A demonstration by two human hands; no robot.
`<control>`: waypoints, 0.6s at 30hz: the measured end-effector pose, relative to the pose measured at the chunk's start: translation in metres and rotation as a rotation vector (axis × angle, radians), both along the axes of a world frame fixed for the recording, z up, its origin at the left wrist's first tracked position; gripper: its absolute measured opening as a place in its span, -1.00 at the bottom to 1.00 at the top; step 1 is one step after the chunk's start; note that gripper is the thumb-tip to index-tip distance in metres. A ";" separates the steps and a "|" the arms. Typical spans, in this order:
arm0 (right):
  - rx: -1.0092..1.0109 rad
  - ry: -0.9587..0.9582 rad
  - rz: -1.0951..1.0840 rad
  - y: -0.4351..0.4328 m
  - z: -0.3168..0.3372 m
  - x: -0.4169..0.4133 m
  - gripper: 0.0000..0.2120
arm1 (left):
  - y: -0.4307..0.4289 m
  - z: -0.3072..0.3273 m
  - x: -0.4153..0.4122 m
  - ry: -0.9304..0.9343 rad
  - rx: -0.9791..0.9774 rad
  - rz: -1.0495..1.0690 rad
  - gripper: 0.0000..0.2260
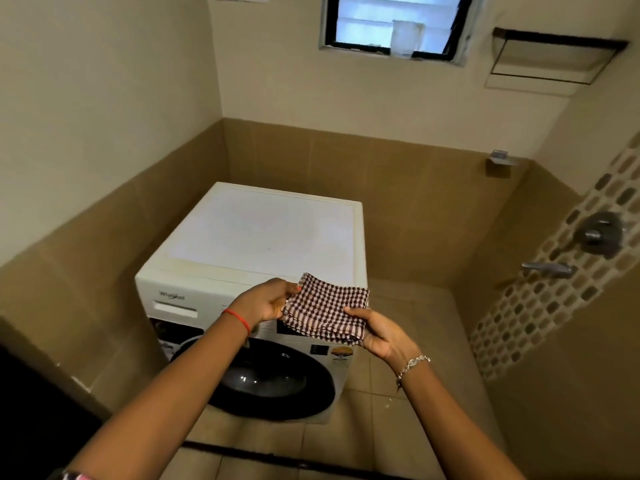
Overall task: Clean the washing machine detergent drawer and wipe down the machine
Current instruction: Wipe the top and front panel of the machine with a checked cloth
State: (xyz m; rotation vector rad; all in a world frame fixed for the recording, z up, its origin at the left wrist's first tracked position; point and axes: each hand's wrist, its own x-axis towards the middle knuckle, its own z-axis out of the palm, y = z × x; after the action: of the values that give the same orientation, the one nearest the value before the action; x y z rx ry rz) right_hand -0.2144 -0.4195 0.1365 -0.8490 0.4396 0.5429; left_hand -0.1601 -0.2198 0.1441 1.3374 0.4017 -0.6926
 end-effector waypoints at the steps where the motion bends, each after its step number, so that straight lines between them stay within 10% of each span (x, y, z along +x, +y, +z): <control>1: 0.009 0.003 0.018 0.014 -0.001 0.003 -0.84 | 0.015 -0.003 0.003 0.001 0.000 0.013 -0.84; 18: -0.064 0.049 0.067 0.249 -0.035 0.086 -0.81 | 0.247 -0.030 0.064 0.142 0.052 0.051 -0.84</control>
State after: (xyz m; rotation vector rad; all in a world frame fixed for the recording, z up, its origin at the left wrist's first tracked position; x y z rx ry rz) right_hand -0.1282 -0.1703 0.1014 -0.9162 0.4765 0.6146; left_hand -0.0961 0.0274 0.1139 1.3267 0.5700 -0.7413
